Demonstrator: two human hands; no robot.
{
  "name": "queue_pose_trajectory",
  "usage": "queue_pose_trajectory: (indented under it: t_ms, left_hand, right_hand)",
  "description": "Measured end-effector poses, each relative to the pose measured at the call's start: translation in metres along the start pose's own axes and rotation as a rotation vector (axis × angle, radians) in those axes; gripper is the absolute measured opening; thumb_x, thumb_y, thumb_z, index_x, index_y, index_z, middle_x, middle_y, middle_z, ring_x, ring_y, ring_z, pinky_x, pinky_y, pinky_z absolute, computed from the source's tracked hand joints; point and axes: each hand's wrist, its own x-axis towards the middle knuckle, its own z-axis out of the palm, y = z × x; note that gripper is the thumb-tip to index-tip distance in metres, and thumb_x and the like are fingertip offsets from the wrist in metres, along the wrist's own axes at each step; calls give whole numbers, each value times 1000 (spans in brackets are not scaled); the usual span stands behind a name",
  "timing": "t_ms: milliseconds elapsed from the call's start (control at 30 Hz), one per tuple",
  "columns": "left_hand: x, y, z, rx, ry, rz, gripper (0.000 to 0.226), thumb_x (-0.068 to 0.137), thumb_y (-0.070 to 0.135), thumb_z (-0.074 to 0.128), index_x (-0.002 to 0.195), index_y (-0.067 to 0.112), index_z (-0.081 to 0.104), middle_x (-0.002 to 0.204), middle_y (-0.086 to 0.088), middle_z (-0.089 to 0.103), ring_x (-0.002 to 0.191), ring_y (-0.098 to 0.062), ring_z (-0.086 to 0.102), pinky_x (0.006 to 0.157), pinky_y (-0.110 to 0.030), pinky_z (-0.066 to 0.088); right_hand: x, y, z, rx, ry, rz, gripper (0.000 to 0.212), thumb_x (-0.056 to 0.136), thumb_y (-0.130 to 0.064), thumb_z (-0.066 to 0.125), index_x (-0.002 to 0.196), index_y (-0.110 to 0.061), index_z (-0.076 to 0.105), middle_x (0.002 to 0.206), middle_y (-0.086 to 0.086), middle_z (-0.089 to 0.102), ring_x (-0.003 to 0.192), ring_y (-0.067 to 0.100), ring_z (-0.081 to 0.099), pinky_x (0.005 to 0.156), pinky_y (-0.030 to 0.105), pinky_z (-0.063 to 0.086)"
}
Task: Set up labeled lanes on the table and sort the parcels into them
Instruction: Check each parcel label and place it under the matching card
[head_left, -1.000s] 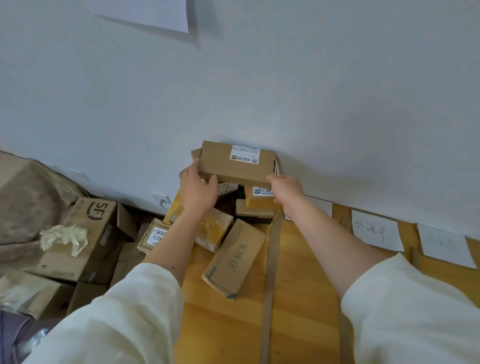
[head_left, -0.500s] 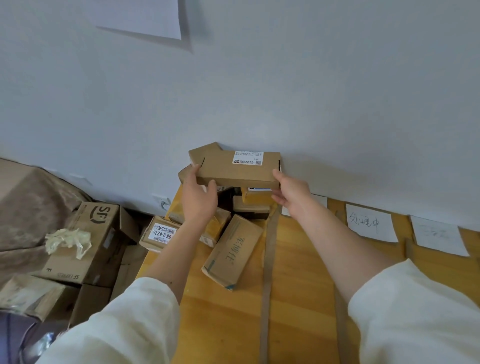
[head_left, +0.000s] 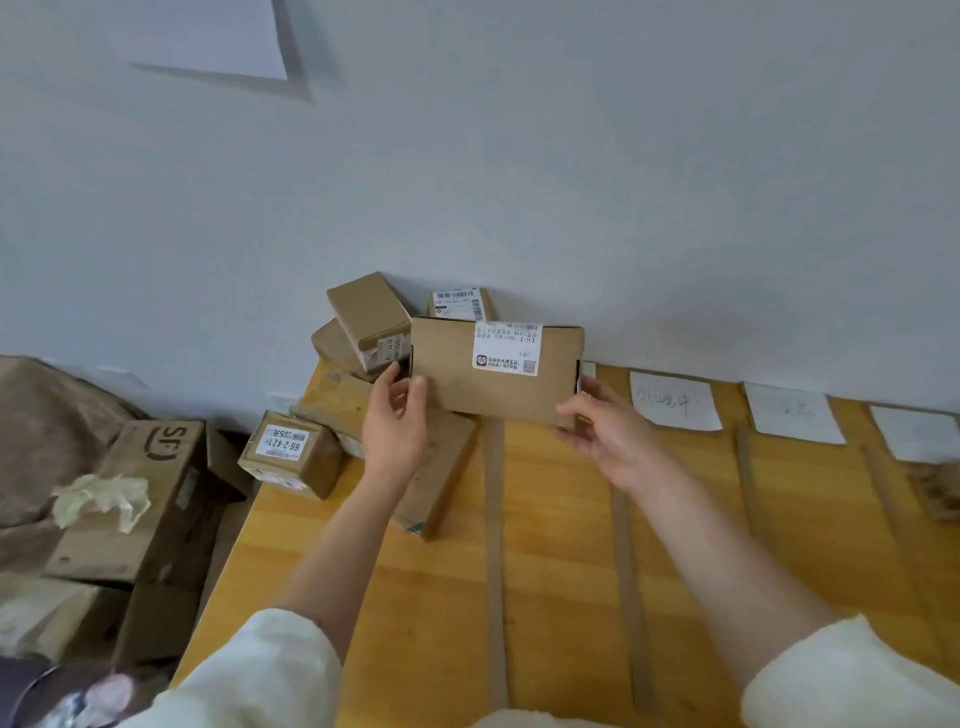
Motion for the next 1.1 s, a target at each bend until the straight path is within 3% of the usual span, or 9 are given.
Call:
queue_pose_trajectory:
  t_ms: [167, 267, 333, 500, 667, 733, 800, 933, 1100]
  left_hand:
    - [-35, -1, 25, -102, -93, -92, 59, 96, 62, 27, 136, 25, 50, 129, 1, 61, 118, -18, 56, 105, -42, 41]
    - [-56, 2, 40, -173, -192, -139, 63, 96, 62, 24, 131, 20, 56, 123, 0, 64, 111, -18, 61, 99, -33, 43]
    - [-67, 1, 49, -194, -220, -171, 62, 93, 67, 23, 123, 26, 58, 121, 2, 64, 109, -15, 62, 106, -40, 42]
    - [-93, -4, 65, -163, -261, -166, 64, 96, 63, 23, 136, 22, 50, 126, 0, 61, 108, -13, 62, 106, -42, 41]
    - [-109, -8, 73, -169, -283, -196, 58, 96, 60, 28, 135, 22, 49, 126, 1, 61, 114, -16, 58, 107, -42, 41]
    - [-112, -10, 76, -167, -282, -211, 42, 98, 55, 31, 120, 30, 57, 115, 6, 63, 111, -15, 59, 106, -42, 42]
    - [-114, -13, 78, -150, -298, -221, 30, 98, 51, 32, 105, 37, 59, 108, 7, 64, 106, -13, 59, 104, -41, 43]
    - [-119, -12, 82, -160, -307, -237, 37, 100, 41, 33, 125, 25, 56, 112, -2, 63, 105, -16, 60, 95, -36, 49]
    - [-124, -11, 87, -166, -294, -254, 37, 101, 35, 35, 129, 19, 52, 107, -2, 61, 100, -18, 61, 85, -32, 53]
  right_hand:
    - [-28, 16, -47, -1, 81, -49, 44, 87, 12, 53, 115, -22, 58, 117, 4, 67, 104, 18, 64, 89, 41, 55]
    - [-42, 22, -70, 54, 104, -56, 47, 89, 16, 48, 115, -22, 57, 117, 7, 67, 105, 22, 65, 86, 42, 57]
    - [-49, 25, -82, 125, 107, -50, 48, 87, 19, 43, 115, -18, 56, 121, 12, 64, 111, 28, 63, 87, 43, 57]
    - [-60, 36, -105, 413, 131, -38, 44, 82, 13, 32, 108, -8, 60, 127, 21, 60, 121, 35, 57, 101, 51, 48]
    - [-71, 42, -113, 451, 148, -11, 24, 96, -20, 53, 116, -10, 63, 116, 12, 61, 111, 27, 62, 94, 44, 54]
    - [-74, 45, -116, 436, 152, -1, 25, 95, -8, 54, 119, -13, 61, 110, 11, 59, 100, 24, 63, 80, 36, 57]
    - [-76, 48, -119, 386, 169, -3, 38, 91, 5, 48, 117, -19, 60, 102, 10, 64, 89, 24, 63, 77, 36, 53]
    - [-77, 50, -126, 388, 220, -9, 49, 85, 12, 43, 113, -23, 62, 97, 8, 67, 83, 25, 63, 77, 39, 49]
    - [-78, 50, -133, 385, 193, -15, 48, 84, 13, 43, 111, -22, 63, 98, 8, 66, 82, 24, 61, 71, 37, 49]
